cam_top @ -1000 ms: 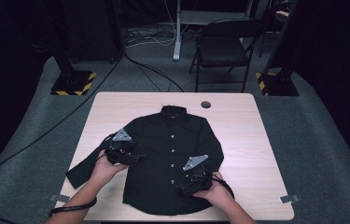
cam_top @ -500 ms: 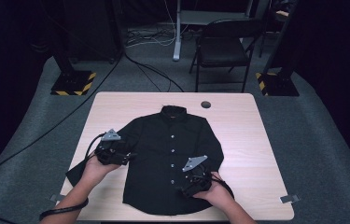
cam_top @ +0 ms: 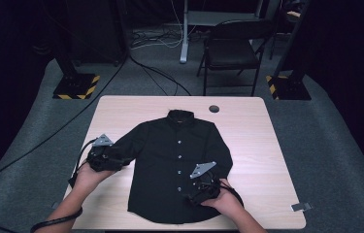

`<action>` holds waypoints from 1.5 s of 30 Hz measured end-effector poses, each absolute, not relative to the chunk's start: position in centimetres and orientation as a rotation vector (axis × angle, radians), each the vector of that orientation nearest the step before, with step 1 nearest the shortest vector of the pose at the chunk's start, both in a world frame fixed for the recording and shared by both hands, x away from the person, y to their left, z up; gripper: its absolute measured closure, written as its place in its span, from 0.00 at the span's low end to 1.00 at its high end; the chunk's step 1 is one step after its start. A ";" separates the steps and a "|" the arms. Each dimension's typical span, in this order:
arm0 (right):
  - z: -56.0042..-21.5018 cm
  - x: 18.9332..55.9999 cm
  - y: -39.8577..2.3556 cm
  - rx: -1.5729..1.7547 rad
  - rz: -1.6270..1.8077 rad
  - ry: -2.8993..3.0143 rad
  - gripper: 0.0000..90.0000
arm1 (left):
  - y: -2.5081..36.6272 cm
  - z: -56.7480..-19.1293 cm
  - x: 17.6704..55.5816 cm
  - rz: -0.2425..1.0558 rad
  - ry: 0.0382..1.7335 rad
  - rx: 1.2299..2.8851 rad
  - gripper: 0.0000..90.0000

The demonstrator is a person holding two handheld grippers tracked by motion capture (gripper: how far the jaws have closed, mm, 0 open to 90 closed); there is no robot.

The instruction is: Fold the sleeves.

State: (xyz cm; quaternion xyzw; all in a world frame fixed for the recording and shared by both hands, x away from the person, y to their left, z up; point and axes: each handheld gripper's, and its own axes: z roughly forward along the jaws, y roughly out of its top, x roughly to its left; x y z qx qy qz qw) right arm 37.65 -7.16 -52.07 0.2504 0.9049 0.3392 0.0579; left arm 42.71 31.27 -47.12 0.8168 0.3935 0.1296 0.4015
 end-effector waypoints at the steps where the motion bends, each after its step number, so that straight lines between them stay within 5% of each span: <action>1: -52.1 37.7 -7.2 0.759 1.028 2.742 0.15 | 31.4 -47.1 42.7 0.330 0.997 2.061 0.25; 45: -52.1 37.7 -7.3 0.770 1.042 2.739 0.16 | 37.0 -47.0 42.5 0.338 1.135 1.984 0.38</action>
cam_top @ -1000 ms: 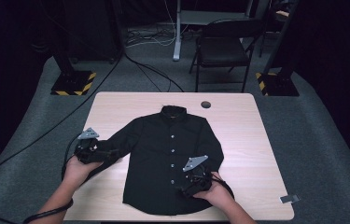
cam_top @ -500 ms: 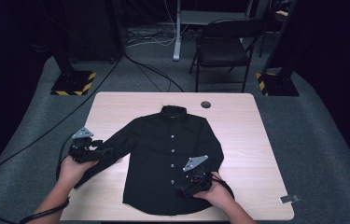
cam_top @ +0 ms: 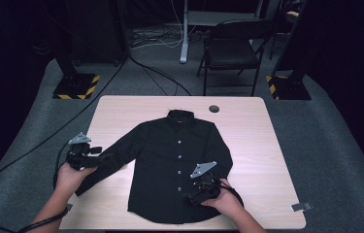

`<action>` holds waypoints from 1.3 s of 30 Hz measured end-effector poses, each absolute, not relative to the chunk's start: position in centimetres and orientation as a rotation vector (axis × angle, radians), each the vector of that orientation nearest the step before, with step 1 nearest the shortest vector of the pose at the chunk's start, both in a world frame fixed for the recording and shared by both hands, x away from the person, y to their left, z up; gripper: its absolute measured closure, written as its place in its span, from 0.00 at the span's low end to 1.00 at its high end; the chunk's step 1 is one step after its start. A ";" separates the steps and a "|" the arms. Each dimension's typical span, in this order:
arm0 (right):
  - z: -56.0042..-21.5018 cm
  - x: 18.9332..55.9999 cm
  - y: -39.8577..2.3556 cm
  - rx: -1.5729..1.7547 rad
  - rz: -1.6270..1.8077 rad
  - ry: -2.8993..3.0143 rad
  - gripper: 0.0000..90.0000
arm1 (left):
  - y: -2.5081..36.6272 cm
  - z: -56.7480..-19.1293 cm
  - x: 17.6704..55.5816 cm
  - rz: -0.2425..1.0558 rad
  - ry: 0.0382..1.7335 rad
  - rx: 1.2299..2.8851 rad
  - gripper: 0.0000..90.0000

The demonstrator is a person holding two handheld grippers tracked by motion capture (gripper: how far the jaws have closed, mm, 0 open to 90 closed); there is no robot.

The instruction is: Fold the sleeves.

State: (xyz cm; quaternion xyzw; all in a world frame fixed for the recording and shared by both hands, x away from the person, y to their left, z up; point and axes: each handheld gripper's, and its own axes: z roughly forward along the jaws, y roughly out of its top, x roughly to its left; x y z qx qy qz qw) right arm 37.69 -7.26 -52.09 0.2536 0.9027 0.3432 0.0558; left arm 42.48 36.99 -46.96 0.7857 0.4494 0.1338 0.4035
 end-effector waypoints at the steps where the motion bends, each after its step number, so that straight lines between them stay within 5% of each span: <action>1: -52.1 37.7 -7.3 0.770 1.041 2.739 0.16 | 37.1 -47.0 42.4 0.339 1.141 1.983 0.39; 39: -52.1 37.7 -7.3 0.780 1.050 2.736 0.16 | 41.0 -47.5 41.6 0.416 1.231 1.976 0.56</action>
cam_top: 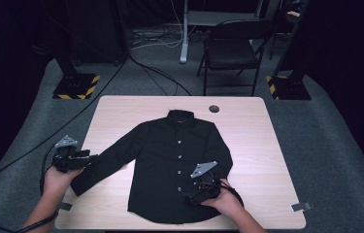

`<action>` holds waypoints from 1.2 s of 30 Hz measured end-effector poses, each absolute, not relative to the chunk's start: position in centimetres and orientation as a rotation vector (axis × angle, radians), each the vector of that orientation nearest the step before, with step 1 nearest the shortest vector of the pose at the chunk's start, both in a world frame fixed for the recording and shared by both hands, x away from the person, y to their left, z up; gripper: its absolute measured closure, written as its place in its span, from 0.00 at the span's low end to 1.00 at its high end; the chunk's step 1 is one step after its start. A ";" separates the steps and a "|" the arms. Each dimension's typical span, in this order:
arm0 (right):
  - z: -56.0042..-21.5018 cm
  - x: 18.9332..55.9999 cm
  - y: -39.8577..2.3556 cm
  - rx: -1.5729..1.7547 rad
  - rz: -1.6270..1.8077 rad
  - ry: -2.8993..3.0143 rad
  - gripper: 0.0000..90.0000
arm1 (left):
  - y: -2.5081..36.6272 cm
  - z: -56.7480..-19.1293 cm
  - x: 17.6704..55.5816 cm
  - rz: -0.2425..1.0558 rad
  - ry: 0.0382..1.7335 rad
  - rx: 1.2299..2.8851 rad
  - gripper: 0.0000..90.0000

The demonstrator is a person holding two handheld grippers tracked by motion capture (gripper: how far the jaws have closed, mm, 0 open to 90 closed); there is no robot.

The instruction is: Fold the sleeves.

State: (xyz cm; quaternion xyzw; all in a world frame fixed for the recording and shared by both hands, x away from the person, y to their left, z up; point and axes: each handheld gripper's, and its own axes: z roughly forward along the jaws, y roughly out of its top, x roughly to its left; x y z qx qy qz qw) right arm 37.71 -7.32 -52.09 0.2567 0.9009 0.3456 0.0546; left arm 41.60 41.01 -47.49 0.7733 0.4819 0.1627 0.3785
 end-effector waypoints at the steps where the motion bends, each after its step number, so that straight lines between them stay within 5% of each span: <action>1: -52.1 37.7 -7.3 0.780 1.050 2.736 0.16 | 41.2 -47.4 41.6 0.421 1.235 1.977 0.56; 36: -52.1 37.7 -7.3 0.783 1.054 2.729 0.16 | 43.6 -50.4 40.2 0.408 1.317 2.042 0.68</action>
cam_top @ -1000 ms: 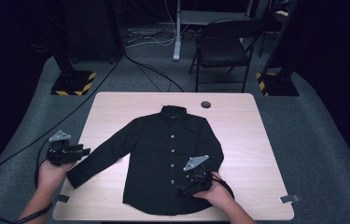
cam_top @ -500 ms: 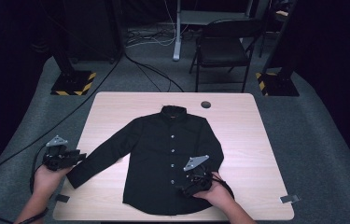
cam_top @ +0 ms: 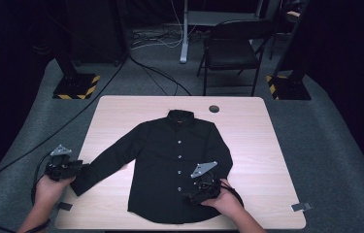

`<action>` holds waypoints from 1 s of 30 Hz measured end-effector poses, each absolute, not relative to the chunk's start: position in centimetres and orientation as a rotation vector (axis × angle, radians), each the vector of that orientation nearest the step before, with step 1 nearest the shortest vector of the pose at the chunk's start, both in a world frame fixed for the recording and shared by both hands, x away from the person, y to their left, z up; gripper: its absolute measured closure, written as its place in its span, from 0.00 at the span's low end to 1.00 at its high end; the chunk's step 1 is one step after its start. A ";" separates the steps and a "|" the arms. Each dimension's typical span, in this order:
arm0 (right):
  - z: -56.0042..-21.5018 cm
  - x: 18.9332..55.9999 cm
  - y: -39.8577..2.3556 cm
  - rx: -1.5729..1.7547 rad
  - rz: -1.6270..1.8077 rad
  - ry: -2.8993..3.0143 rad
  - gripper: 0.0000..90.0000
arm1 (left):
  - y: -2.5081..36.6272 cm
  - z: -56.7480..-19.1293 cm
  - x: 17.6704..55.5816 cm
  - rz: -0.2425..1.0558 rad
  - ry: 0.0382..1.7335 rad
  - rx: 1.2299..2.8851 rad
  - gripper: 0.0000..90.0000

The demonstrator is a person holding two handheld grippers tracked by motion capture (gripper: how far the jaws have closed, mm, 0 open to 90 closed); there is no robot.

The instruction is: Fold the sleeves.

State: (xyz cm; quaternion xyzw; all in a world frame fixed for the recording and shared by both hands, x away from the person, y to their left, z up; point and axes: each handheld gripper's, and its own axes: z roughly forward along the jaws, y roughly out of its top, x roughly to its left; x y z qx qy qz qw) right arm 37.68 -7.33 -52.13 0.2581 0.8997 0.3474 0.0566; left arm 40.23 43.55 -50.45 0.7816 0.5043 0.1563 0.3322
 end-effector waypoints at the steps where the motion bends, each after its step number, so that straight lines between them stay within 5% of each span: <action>1: -52.1 37.7 -7.3 0.783 1.054 2.729 0.16 | 43.6 -50.5 40.2 0.407 1.315 2.047 0.69; 20: -52.1 37.7 -7.4 0.784 1.055 2.726 0.17 | 43.7 -51.6 40.1 0.390 1.321 2.069 0.79; 30: -52.1 37.7 -7.4 0.785 1.057 2.724 0.17 | 43.9 -51.6 40.3 0.354 1.326 2.061 0.95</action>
